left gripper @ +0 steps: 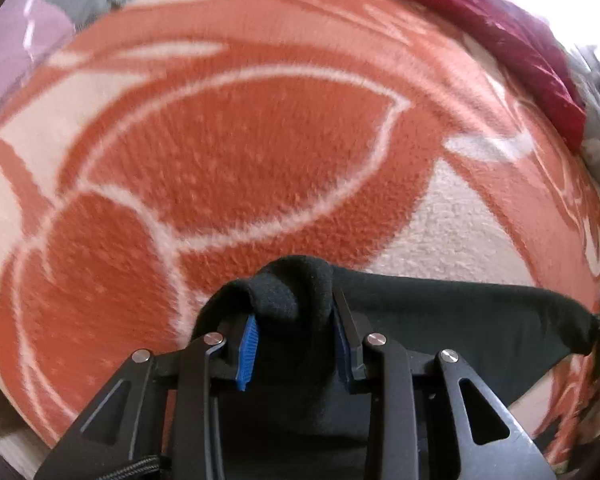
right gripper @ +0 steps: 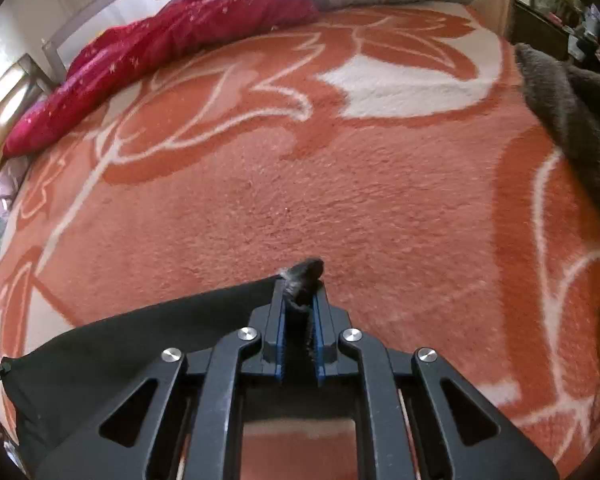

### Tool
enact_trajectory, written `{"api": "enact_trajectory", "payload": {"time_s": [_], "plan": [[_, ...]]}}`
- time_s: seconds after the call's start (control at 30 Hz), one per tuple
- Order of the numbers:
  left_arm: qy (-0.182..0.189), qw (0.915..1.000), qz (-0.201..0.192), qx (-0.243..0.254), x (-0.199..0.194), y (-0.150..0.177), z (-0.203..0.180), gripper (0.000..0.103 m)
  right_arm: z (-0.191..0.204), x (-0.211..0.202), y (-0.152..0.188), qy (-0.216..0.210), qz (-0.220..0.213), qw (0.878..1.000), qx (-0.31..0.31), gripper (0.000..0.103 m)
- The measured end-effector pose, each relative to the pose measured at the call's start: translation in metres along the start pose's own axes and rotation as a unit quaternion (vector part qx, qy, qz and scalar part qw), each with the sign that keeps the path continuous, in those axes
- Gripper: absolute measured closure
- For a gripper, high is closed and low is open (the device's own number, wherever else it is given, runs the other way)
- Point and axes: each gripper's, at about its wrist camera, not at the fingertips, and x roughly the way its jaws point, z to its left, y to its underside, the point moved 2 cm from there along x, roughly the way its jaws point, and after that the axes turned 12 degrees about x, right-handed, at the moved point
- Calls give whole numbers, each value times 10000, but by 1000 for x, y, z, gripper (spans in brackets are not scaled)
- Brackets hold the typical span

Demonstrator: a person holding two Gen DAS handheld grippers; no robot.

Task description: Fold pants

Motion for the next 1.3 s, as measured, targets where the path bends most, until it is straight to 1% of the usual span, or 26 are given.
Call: {"api": "enact_trajectory", "payload": {"time_s": [0.03,0.1,0.13,0.2,0.23,0.27,0.3,0.33,0.37,0.5,0.57,0.6,0.63,0.67,0.7,0.73,0.77,0.83,0.9,0.93,0.97,1.03,1.07,1.13,1.23,1.3], "plan": [[-17,10000,37,-28,-1,2,1,69,-3,-4,1,284,-45,9996,-31,91],[192,9992,208,-294,-4,10,7,68,-8,-6,3,501,40,9987,42,90],[348,9984,232,-368,-8,14,10,65,-19,-14,6,451,108,9986,242,90],[703,9964,214,-424,-25,27,19,58,-37,-28,12,64,332,9981,509,87],[811,9957,125,-427,-37,37,24,51,-53,-38,21,-132,558,9965,607,81],[962,9946,11,-391,-47,48,27,43,-62,-45,31,-219,729,9952,610,66],[1210,9922,-61,-305,-56,65,29,38,-73,-52,44,-288,918,9937,572,56],[1349,9905,-59,-256,-61,75,29,31,-84,-60,61,-305,1058,9927,486,36],[1503,9884,-33,-206,-66,90,28,28,-94,-68,79,-236,1112,9928,373,31],[2036,9778,431,-242,-56,147,21,26,-118,-83,131,-380,1166,9919,324,31],[2262,9714,607,-390,-46,169,16,27,-121,-82,144,-352,1121,9925,333,31],[2306,9695,695,-459,-40,179,11,30,-120,-81,149,-379,1095,9927,320,31],[2285,9695,757,-456,-36,187,6,40,-116,-80,155,-452,1004,9936,261,35],[2210,9714,769,-398,-34,192,1,53,-109,-82,159,-471,885,9949,121,60],[2144,9731,759,-366,-35,195,-2,56,-100,-81,164,-375,819,9959,-97,82],[2103,9743,724,-347,-38,197,-5,56,-91,-82,170,-126,799,9959,-398,96],[2123,9741,706,-341,-39,198,-7,56,-84,-85,174,64,704,9957,-595,96],[2079,9748,730,-361,-38,198,-9,56,-80,-98,168,139,308,9973,-659,96],[2059,9745,793,-404,-28,196,-15,56,-101,-103,148,248,12,9996,-104,96],[2017,9751,818,-424,-26,196,-18,56,-118,-97,138,116,90,9991,408,96],[1982,9760,806,-408,-26,194,-19,56,-125,-93,136,56,157,9980,616,95],[1960,9768,789,-333,-29,194,-20,56,-129,-84,139,154,282,9967,743,94],[1985,9764,785,-314,-32,193,-20,56,-130,-84,141,204,280,9964,779,90],[2067,9753,725,-296,-39,190,-21,56,-138,-90,142,110,241,9947,994,90],[2101,9767,402,-178,-62,177,-17,54,-144,-104,133,-135,102,9912,1310,90],[1981,9800,83,-182,-80,156,-9,44,-141,-112,126,-244,-19,9914,1285,90]]}}
